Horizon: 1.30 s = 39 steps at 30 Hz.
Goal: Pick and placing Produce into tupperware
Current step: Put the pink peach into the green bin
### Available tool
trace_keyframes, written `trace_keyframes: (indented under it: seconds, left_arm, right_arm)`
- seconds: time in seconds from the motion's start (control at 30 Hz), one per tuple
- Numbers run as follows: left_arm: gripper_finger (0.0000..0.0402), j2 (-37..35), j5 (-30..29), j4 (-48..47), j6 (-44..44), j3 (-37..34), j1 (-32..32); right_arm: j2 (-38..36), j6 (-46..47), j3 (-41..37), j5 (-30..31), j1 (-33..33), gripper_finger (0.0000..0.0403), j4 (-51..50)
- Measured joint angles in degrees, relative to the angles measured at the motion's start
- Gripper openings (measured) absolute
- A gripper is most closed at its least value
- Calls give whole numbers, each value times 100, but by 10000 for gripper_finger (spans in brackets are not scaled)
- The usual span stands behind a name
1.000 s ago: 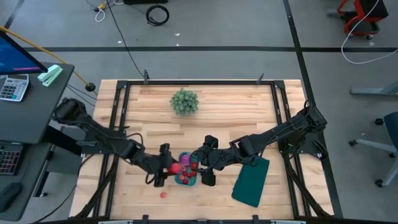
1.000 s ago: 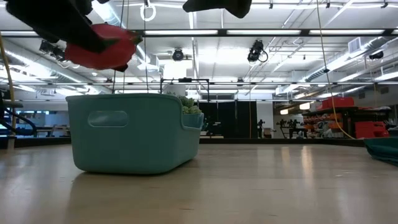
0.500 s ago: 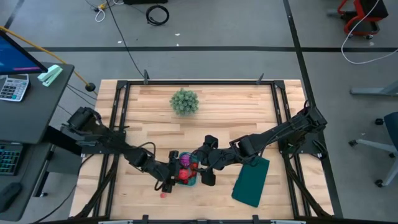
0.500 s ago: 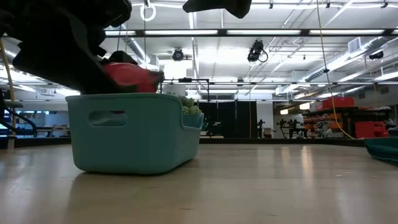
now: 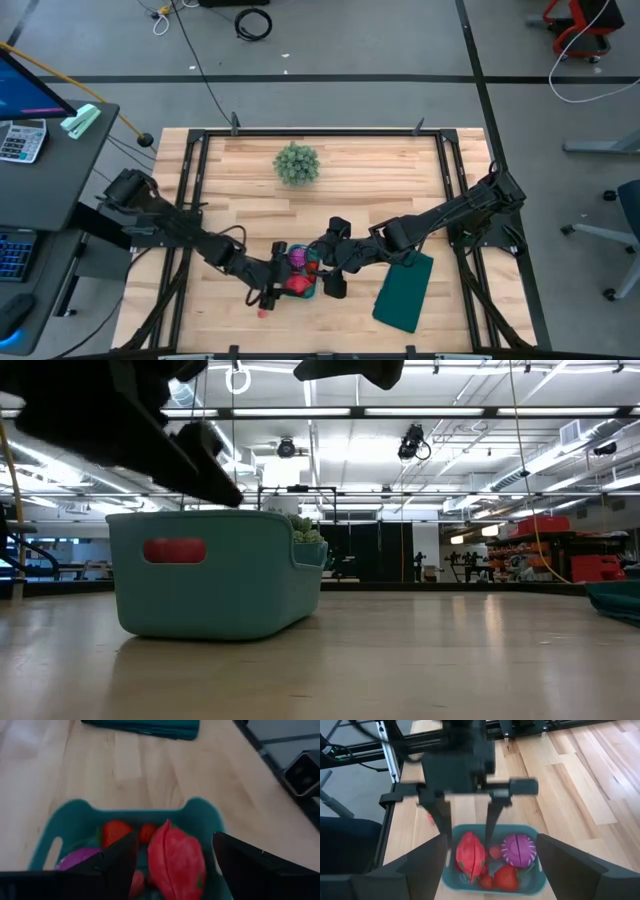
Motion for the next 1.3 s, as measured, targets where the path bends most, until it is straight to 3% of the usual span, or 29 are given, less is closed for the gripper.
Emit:
trace_keyframes:
  seconds: [0.2, 0.43, 0.6, 0.73, 0.9, 1.03, 1.3]
  left_arm:
    - [254, -1038, 150, -838, -128, 0, -234]
    - [255, -1798, 157, -1897, -1590, 0, -932]
    - [252, -1538, 168, -1986, -2241, -2, -1579]
    - [251, -1165, 117, -2032, -1981, -7, -1883]
    - [250, -595, -65, -2033, -1664, -9, -1905]
    - [251, -203, 28, -1945, -2023, -9, -1834]
    - [243, -98, 192, -1557, -2109, -9, -1829]
  right_arm:
    - [-2, -18, -4, -2, 0, 315, -39]
    - [-2, -23, -4, -3, 0, 315, -39]
    - [-2, -25, -4, -4, 0, 314, -44]
    - [-2, -25, -4, -6, 0, 314, -45]
    - [-2, -25, -4, -6, 0, 315, -44]
    - [-2, -25, -4, -4, 0, 314, -46]
    - [-2, -180, -4, -2, 0, 315, -46]
